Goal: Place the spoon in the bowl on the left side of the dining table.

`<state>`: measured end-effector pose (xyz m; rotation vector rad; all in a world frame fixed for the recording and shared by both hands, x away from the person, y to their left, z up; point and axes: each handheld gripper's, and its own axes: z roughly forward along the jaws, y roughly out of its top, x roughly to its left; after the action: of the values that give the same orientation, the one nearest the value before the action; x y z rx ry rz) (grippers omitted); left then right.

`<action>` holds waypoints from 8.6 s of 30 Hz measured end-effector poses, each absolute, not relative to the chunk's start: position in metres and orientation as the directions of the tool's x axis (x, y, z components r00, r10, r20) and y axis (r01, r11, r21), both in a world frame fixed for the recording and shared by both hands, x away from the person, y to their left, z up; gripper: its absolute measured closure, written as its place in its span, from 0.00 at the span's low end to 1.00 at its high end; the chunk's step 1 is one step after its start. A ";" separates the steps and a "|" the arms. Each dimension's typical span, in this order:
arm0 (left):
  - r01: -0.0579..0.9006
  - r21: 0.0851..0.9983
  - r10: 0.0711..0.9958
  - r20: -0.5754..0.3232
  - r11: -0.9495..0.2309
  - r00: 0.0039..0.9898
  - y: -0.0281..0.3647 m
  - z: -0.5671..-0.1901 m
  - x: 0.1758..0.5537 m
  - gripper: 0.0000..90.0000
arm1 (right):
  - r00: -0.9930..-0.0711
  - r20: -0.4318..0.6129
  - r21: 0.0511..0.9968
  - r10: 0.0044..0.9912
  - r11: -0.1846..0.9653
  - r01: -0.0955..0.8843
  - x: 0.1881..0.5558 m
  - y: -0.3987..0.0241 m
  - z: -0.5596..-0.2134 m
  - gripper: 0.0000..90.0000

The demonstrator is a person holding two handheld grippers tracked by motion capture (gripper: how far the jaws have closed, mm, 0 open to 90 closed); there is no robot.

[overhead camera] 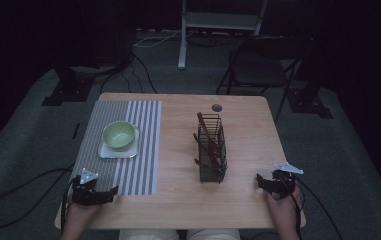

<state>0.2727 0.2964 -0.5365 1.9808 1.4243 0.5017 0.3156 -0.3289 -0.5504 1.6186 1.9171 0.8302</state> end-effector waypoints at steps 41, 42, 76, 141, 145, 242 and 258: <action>0.657 0.695 0.883 -0.067 -0.292 0.464 0.273 -0.524 0.277 0.01 | -0.174 0.014 0.721 0.985 0.111 0.684 0.316 -0.329 -0.550 0.14; 0.658 0.697 0.884 -0.073 -0.286 0.462 0.272 -0.523 0.278 0.01 | -0.174 0.014 0.721 0.985 0.111 0.684 0.316 -0.329 -0.550 0.14; 0.544 0.770 0.794 -0.082 -0.333 0.602 0.204 -0.491 0.306 0.01 | -0.175 0.015 0.721 0.984 0.111 0.684 0.316 -0.329 -0.550 0.14; 0.353 0.868 0.627 -0.063 -0.350 0.777 0.100 -0.425 0.363 0.09 | -0.176 0.013 0.722 0.984 0.112 0.683 0.316 -0.329 -0.551 0.14; 0.345 0.867 0.622 -0.052 -0.361 0.781 0.091 -0.425 0.366 0.15 | -0.176 0.013 0.722 0.984 0.113 0.683 0.316 -0.329 -0.551 0.14; 0.251 0.941 0.533 -0.096 -0.227 0.841 0.109 -0.353 0.354 0.93 | -0.180 0.013 0.722 0.984 0.115 0.682 0.315 -0.329 -0.551 0.14; 0.228 0.960 0.590 -0.090 -0.163 0.803 0.145 -0.333 0.348 0.93 | -0.180 0.013 0.722 0.984 0.115 0.682 0.315 -0.329 -0.550 0.14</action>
<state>0.3476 0.1451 -0.3328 1.7410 0.6379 0.3602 0.3153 -0.3293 -0.5505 1.6115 1.9222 0.8324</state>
